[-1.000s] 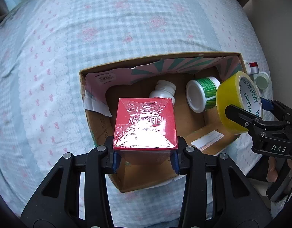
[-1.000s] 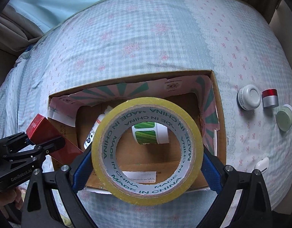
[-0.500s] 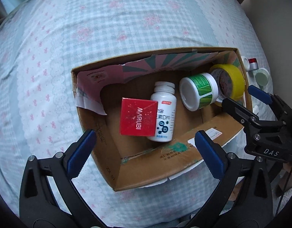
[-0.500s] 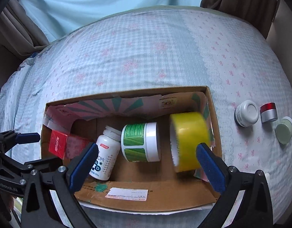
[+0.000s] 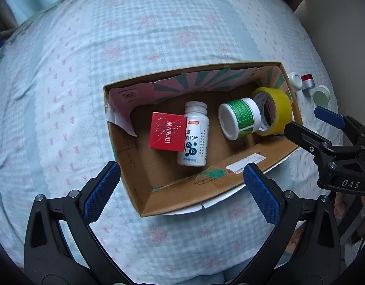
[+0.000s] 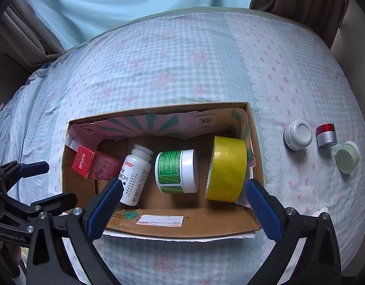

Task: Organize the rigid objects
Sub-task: 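Release the red box into the box with left tool while right tool drops tape inside, then move both tools back toward the remaining items on the bed, then grasp the white round container with left tool while right tool grasps white earbud case, then carry the white container with left tool while right tool carries earbud case toward the box, then lower the container into the box with left tool while right tool releases earbud case inside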

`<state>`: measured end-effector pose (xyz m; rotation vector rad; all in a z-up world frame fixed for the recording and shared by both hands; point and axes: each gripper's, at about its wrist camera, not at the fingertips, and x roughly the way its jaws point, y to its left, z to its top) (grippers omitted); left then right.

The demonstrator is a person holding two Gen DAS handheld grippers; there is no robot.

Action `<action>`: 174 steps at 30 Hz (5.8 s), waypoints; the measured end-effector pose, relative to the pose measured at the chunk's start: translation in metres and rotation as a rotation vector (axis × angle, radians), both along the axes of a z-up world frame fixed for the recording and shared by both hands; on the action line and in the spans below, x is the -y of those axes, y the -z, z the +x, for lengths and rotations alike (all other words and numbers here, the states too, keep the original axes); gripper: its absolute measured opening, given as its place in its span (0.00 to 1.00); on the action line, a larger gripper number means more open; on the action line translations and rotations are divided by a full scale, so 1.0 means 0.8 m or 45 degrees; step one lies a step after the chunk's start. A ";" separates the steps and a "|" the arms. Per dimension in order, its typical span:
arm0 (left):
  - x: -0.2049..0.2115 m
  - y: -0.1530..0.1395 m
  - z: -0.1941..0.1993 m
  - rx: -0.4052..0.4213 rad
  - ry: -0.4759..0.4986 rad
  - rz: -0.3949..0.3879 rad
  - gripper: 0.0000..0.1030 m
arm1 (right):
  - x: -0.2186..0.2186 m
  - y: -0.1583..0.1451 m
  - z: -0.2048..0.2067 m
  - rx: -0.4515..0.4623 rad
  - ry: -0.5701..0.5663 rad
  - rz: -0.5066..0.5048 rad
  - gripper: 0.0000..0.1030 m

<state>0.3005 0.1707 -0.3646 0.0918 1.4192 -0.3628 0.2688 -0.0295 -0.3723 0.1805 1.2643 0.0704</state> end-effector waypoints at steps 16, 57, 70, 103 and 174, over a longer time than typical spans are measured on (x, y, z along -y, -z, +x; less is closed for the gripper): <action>-0.024 -0.164 -0.109 0.327 -0.059 -0.023 1.00 | -0.024 -0.155 -0.086 0.186 -0.067 -0.026 1.00; 0.416 -0.078 -0.131 0.297 -0.042 -0.049 1.00 | 0.342 -0.059 -0.236 0.090 -0.041 -0.053 1.00; 0.483 0.094 -0.014 0.257 0.028 0.085 0.95 | 0.346 0.083 -0.192 0.033 0.016 -0.086 1.00; 0.499 0.179 0.045 0.389 0.012 0.030 0.51 | 0.310 0.186 -0.149 0.017 -0.020 -0.225 0.55; -0.028 -0.009 -0.057 0.164 -0.161 -0.073 0.51 | -0.035 -0.064 -0.026 0.032 -0.051 0.163 0.55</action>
